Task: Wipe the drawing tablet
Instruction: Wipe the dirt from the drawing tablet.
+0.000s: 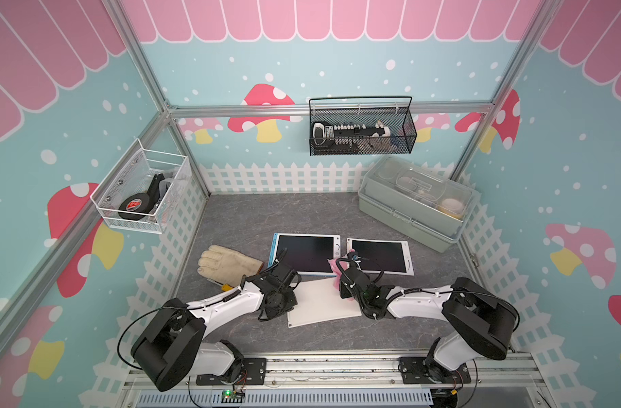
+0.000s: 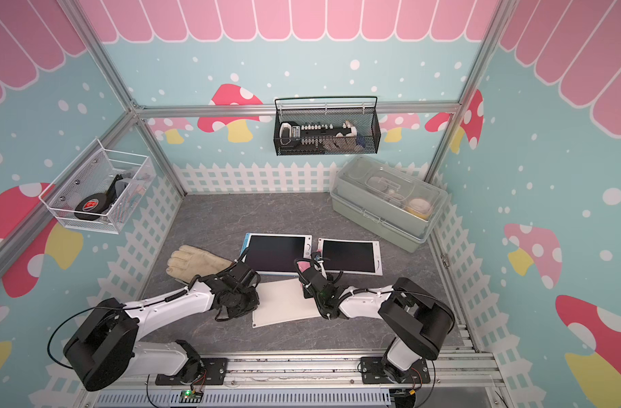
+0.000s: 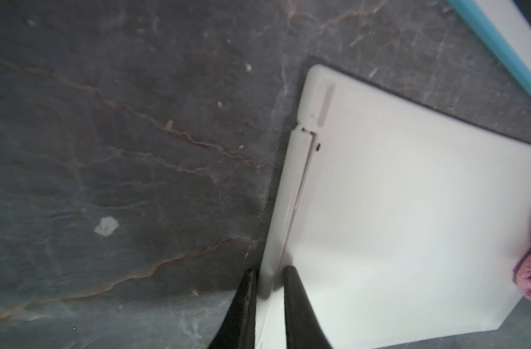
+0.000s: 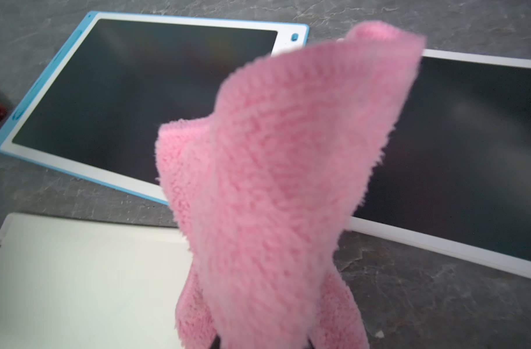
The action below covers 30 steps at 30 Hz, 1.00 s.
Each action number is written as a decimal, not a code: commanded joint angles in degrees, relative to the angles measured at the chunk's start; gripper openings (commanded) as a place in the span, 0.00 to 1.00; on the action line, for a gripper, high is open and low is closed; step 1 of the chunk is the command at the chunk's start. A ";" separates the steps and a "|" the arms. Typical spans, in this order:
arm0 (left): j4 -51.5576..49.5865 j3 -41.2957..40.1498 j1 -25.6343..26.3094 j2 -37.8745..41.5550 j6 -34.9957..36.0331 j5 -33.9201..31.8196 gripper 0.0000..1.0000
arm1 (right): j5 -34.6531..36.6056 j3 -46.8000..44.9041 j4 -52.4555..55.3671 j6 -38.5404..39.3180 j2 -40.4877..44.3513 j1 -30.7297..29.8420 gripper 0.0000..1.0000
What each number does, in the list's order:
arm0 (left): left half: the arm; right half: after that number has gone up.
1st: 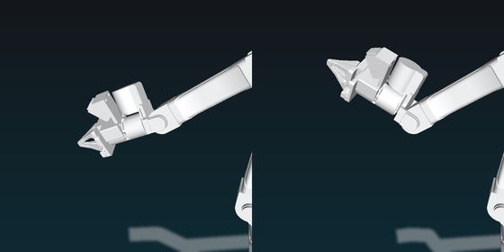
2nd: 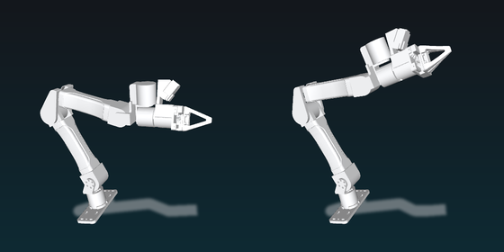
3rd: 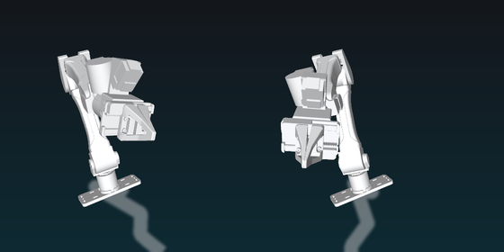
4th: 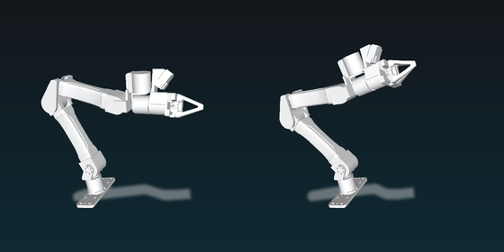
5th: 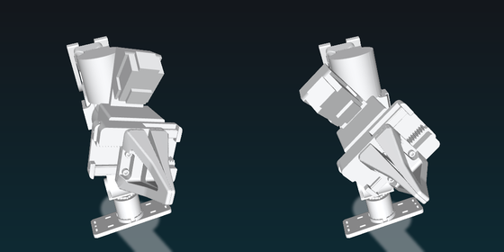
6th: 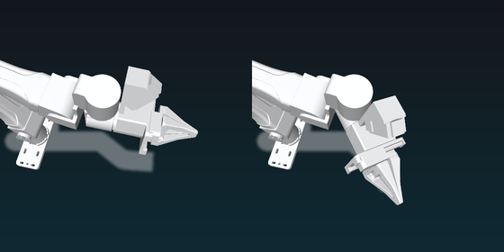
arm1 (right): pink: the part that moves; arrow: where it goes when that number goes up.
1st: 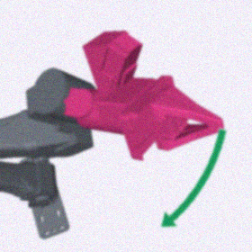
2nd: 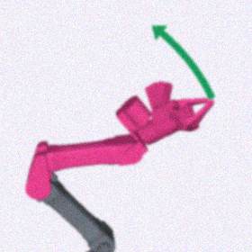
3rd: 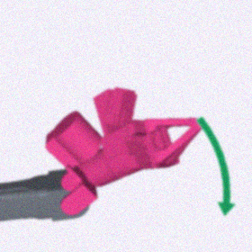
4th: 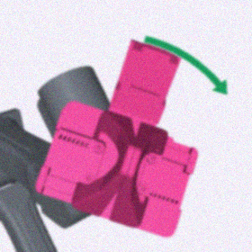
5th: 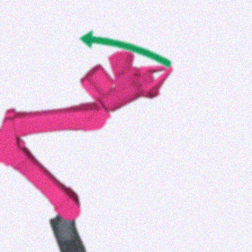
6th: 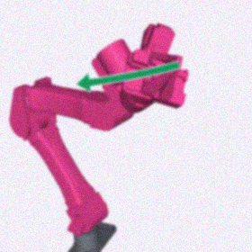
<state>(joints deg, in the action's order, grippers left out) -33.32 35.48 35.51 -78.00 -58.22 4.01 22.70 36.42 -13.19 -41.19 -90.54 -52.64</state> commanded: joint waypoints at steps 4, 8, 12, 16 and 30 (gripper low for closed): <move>-1.24 -4.81 0.47 -5.06 -1.26 -0.26 0.17 | -7.11 11.19 -1.61 0.02 -10.69 -6.25 0.00; -1.27 -4.80 0.49 -4.46 -1.11 -0.58 0.17 | -7.09 11.82 -3.78 -5.84 -12.68 -5.98 0.00; -1.26 -4.93 0.51 -4.37 -1.18 -0.64 0.17 | -7.22 4.01 -1.11 -7.06 -7.23 0.25 0.00; -1.18 -5.25 0.47 -4.21 -1.28 -0.67 0.16 | -5.68 -3.63 3.69 -3.20 2.75 4.30 0.00; -0.74 -4.54 0.50 -5.52 -0.93 -0.32 0.15 | -10.04 2.06 3.05 -9.48 -2.56 -3.60 0.00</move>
<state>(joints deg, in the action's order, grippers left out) -30.04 35.18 35.73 -78.54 -58.33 4.69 11.46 41.95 -12.53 -46.94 -96.18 -59.07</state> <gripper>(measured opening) 0.157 0.073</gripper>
